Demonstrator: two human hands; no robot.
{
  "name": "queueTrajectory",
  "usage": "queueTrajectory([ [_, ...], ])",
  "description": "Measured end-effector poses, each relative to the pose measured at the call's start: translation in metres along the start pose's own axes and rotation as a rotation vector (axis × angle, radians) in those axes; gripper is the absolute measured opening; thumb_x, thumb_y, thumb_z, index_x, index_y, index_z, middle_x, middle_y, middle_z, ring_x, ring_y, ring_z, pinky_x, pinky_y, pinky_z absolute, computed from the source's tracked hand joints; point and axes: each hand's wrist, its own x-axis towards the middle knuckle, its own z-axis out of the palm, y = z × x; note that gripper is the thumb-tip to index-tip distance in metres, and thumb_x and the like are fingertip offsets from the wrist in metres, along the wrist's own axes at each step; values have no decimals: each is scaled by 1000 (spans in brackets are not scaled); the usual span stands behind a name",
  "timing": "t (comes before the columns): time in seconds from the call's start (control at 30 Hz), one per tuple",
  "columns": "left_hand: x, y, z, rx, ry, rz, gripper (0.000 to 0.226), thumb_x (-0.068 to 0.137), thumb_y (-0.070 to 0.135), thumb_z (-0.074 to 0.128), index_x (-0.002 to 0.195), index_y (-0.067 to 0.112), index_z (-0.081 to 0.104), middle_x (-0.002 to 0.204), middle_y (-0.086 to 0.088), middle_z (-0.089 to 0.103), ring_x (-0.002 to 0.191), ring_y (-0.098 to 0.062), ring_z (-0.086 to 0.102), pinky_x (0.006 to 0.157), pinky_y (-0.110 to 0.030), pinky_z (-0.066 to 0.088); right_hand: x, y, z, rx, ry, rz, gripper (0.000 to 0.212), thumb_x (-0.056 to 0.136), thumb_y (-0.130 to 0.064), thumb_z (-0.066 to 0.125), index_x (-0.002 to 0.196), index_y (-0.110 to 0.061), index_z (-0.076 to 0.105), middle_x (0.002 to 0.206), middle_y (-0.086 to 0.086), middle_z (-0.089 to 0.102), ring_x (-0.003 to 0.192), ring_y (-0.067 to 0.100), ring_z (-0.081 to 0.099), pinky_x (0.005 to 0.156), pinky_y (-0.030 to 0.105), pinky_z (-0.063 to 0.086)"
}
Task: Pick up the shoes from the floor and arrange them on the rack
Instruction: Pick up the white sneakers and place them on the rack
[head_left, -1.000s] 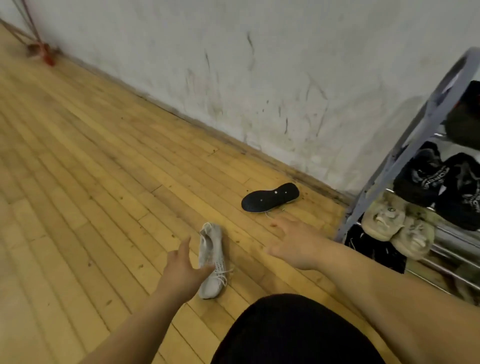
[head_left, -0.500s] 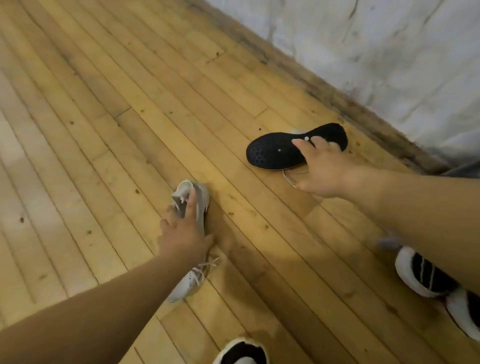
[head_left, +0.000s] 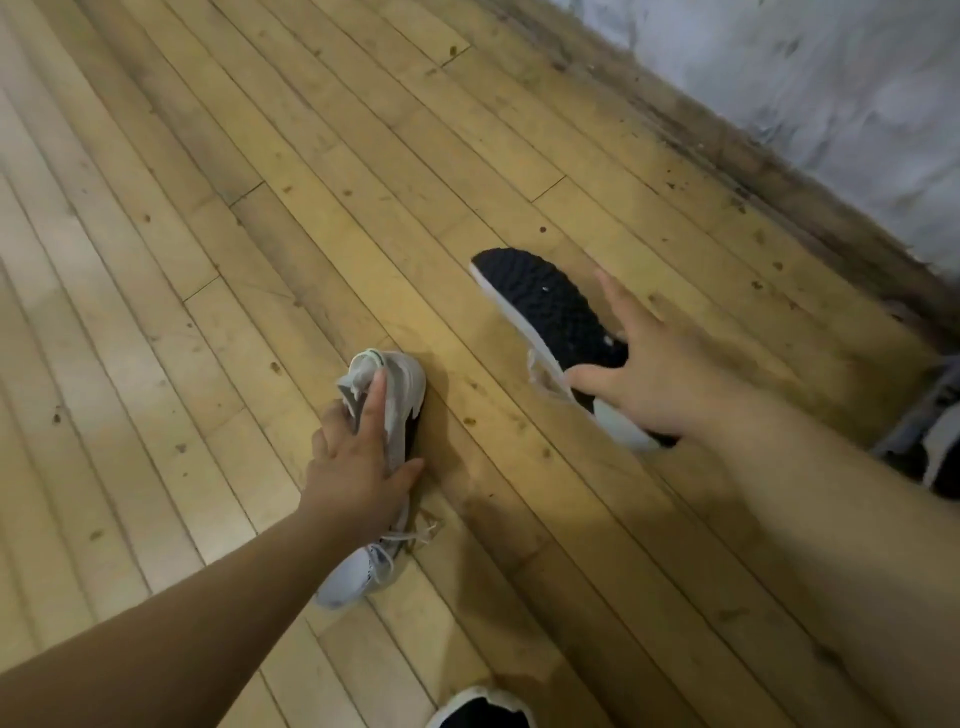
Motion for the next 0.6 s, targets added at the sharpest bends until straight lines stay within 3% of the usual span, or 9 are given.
queueTrajectory([
  [0.03,-3,0,-2,-16,-5,24,111,92,49,68,152,55,-25,165,-8,6,146,-39,24,113,-53,37,-21,3,16,230,-36,56,103,89,-55,73,158,-58,-4,163,-8,37,136,20,49,109,48,45],
  [0.1,-14,-3,-2,-34,-22,62,112,91,46,71,153,56,-23,164,-6,13,147,-37,25,114,-51,37,-60,15,50,410,24,182,96,93,-51,70,161,-52,3,168,-13,26,145,18,40,118,52,38],
  [0.2,-38,-3,6,-77,-66,110,112,91,45,71,152,58,-22,161,-3,20,145,-34,30,113,-49,40,-106,32,95,302,321,225,85,98,-51,62,162,-46,8,171,-5,20,154,25,30,117,48,39],
  [0.27,-56,-1,14,-84,-92,135,110,92,46,70,153,57,-21,159,-3,23,141,-33,35,109,-47,43,-123,26,120,242,286,195,93,94,-59,63,161,-49,-1,173,5,1,155,31,20,114,46,39],
  [0.33,-68,2,17,-90,-131,148,110,92,48,70,152,58,-21,159,-1,24,138,-30,39,108,-46,45,-125,24,142,202,172,287,104,87,-65,67,159,-52,-7,170,10,-16,153,40,20,114,48,42],
  [0.37,-73,5,15,-90,-145,165,109,91,50,69,152,59,-21,159,0,24,135,-29,42,106,-44,47,-119,27,149,217,190,332,107,85,-65,70,159,-52,-6,169,13,-12,152,42,23,114,50,42],
  [0.43,-83,11,3,-77,-153,243,108,91,53,69,154,56,-19,160,-1,24,133,-27,43,102,-40,46,-112,29,149,337,255,351,104,86,-52,74,162,-47,2,165,18,14,147,40,34,112,46,44],
  [0.53,-100,15,-31,-50,-158,375,109,91,49,71,154,58,-17,164,-1,23,143,-26,36,106,-38,42,-124,34,129,557,196,377,70,103,-25,60,163,-34,25,164,8,35,144,33,43,110,37,41],
  [0.6,-119,24,-59,-102,-194,437,109,88,47,74,152,64,-13,168,4,18,152,-23,28,113,-40,38,-152,51,121,388,208,363,57,106,-21,56,159,-23,38,162,4,42,143,31,46,109,32,39],
])
